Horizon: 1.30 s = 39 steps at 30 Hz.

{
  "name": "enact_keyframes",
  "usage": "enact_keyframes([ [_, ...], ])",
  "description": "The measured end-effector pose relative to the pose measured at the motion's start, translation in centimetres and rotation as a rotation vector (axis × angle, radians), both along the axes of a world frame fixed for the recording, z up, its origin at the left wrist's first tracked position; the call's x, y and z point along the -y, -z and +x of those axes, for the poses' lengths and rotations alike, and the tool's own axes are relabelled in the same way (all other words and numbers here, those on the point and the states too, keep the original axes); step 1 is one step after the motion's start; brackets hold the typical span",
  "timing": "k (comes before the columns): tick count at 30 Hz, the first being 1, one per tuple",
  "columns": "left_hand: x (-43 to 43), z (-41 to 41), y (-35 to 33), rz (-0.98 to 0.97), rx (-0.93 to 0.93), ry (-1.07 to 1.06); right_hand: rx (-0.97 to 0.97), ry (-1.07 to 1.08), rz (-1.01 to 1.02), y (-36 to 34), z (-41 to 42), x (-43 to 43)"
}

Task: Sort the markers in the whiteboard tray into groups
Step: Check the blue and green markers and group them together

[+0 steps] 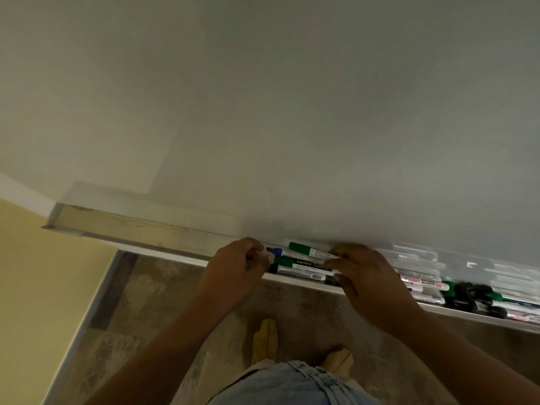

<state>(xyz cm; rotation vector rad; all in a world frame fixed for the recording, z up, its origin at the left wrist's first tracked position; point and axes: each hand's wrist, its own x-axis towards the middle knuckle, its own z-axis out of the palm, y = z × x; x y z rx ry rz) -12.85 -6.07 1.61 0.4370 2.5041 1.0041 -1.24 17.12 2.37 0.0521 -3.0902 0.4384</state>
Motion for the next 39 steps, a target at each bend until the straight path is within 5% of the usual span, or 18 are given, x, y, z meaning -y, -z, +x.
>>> enact_keyframes([
  [5,0.2,1.0,2.2,-0.157,-0.069,0.113,0.065,-0.060,0.266,3.7,0.6,1.3],
  [15,0.9,1.6,3.1,-0.226,-0.178,0.127,-0.010,0.032,0.309,5.4,0.3,2.7],
  [39,3.3,-1.1,4.2,-0.355,-0.231,0.077,0.227,0.129,0.045,5.5,-2.5,4.0],
])
